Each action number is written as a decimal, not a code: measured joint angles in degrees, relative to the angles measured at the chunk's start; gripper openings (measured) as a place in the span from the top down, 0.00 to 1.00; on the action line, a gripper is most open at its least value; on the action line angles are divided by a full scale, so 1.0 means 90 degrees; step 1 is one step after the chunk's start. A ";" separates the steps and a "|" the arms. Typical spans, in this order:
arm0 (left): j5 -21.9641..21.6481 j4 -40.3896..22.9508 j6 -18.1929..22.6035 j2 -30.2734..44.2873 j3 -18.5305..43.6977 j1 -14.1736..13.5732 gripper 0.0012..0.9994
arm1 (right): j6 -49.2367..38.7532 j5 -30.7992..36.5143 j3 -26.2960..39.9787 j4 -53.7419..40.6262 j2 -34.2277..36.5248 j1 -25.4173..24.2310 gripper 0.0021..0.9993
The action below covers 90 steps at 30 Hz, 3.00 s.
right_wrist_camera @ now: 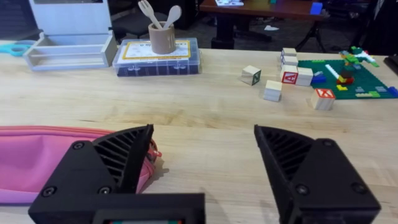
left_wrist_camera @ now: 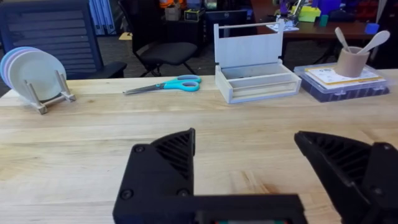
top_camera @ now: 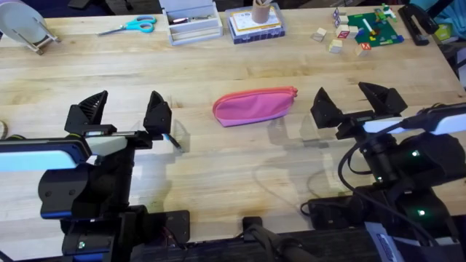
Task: Unzip the bag, pick up the pens from the table one at a time and place them inside, then zip the bag closed.
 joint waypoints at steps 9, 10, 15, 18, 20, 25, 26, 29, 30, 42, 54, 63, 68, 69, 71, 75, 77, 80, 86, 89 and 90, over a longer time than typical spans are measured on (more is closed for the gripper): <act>-0.0005 -0.0007 0.0012 0.0000 0.0000 0.0015 0.01 | 0.0005 0.0002 0.0000 -0.0027 0.0000 0.0000 0.00; -0.0005 -0.0006 0.0012 0.0000 0.0000 0.0015 0.01 | 0.0005 0.0000 0.0001 -0.0027 0.0000 0.0000 0.00; -0.0005 -0.0005 0.0012 0.0000 0.0000 0.0015 0.01 | 0.0017 -0.0007 0.0002 -0.0024 0.0000 0.0000 0.00; -0.0005 -0.0005 0.0012 0.0000 0.0000 0.0015 0.01 | 0.0018 -0.0026 0.0002 -0.0024 0.0000 0.0000 0.00; -0.0005 -0.0035 0.0012 -0.0002 0.0002 0.0015 0.01 | 0.0018 -0.0049 0.0002 -0.0024 0.0000 0.0000 0.00; -0.0009 -0.0829 0.0089 0.0005 0.0217 0.0015 0.01 | 0.0051 -0.0072 0.0087 -0.0192 0.0000 0.0000 0.00; -0.0012 -0.1159 0.0138 0.0005 0.0391 0.0015 0.01 | 0.0068 -0.0087 0.0177 -0.0362 0.0000 0.0000 0.00; -0.0024 -0.1826 0.0331 0.0134 0.0995 0.0015 0.01 | 0.0104 -0.0150 0.0495 -0.0990 0.0012 0.0000 0.00; -0.0024 -0.1958 0.0391 0.0234 0.1237 0.0015 0.01 | 0.0117 -0.0170 0.0639 -0.1177 0.0030 0.0000 0.00; 0.0217 -0.3221 0.0641 0.2969 0.3997 0.0015 0.01 | 0.0138 -0.0243 0.3260 -0.3418 0.1243 0.0000 0.00; 0.1491 -0.3545 0.1440 0.5369 0.5726 0.0015 0.01 | 0.0138 -0.0243 0.4992 -0.4503 0.3037 0.0000 0.00; 0.2911 -0.3663 0.2902 0.6126 0.5812 -0.0297 0.01 | 0.0138 -0.0243 0.5095 -0.4537 0.3206 0.0000 0.00; 0.3387 -0.4131 0.4648 0.6742 0.5812 -0.1492 0.01 | 0.0140 -0.0243 0.5095 -0.4544 0.3208 0.0000 0.00; 0.3408 -0.4204 0.4838 0.6848 0.5812 -0.1594 0.01 | 0.0141 -0.0243 0.5095 -0.4544 0.3208 0.0000 0.00; 0.3441 -0.4289 0.5172 0.7069 0.5812 -0.1748 0.01 | 0.0138 -0.0245 0.5095 -0.4544 0.3208 0.0000 0.00; 0.3461 -0.4277 0.5562 0.7540 0.5812 -0.1906 0.01 | 0.0141 -0.0243 0.5095 -0.4544 0.3208 0.0000 0.00; 0.3464 -0.4274 0.5650 0.7747 0.5812 -0.1927 0.01 | 0.0141 -0.0243 0.5095 -0.4544 0.3208 0.0000 0.00; 0.3463 -0.4261 0.5775 0.8091 0.5812 -0.1928 0.01 | 0.0141 -0.0243 0.5095 -0.4544 0.3208 0.0000 0.00; 0.3556 -0.3944 0.6078 0.8922 0.5812 -0.1928 0.01 | 0.0141 -0.0243 0.5095 -0.4544 0.3208 0.0000 0.00; 0.3812 -0.3669 0.6140 0.9253 0.5812 -0.1928 0.01 | 0.0141 -0.0243 0.5095 -0.4544 0.3208 0.0000 0.00; 0.3890 -0.3609 0.6148 0.9342 0.5812 -0.1928 0.01 | 0.0141 -0.0244 0.5095 -0.4544 0.3208 0.0000 0.00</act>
